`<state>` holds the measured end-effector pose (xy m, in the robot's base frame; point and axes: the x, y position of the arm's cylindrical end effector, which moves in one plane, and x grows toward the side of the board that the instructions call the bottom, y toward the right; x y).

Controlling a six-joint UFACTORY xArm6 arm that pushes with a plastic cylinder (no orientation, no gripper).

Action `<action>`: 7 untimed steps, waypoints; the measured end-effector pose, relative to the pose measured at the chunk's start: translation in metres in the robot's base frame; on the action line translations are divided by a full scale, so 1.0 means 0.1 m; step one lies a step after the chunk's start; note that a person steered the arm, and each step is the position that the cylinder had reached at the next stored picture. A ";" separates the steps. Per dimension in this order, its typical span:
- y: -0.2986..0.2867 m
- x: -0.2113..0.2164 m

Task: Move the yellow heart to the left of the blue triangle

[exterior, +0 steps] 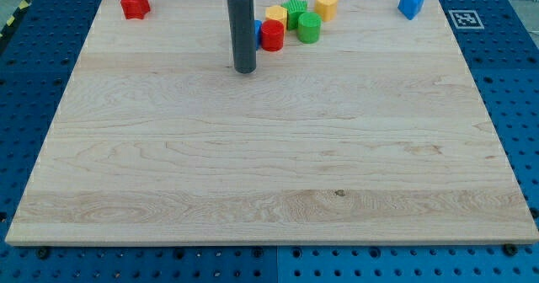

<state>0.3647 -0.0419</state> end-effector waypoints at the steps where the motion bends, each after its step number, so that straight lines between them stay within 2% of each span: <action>1: 0.00 0.05; 2: -0.29 0.16; 3: -1.02 0.13; 4: -1.35 -0.16; 5: -1.32 -0.54; 7: -1.13 -0.86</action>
<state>0.2786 -0.1550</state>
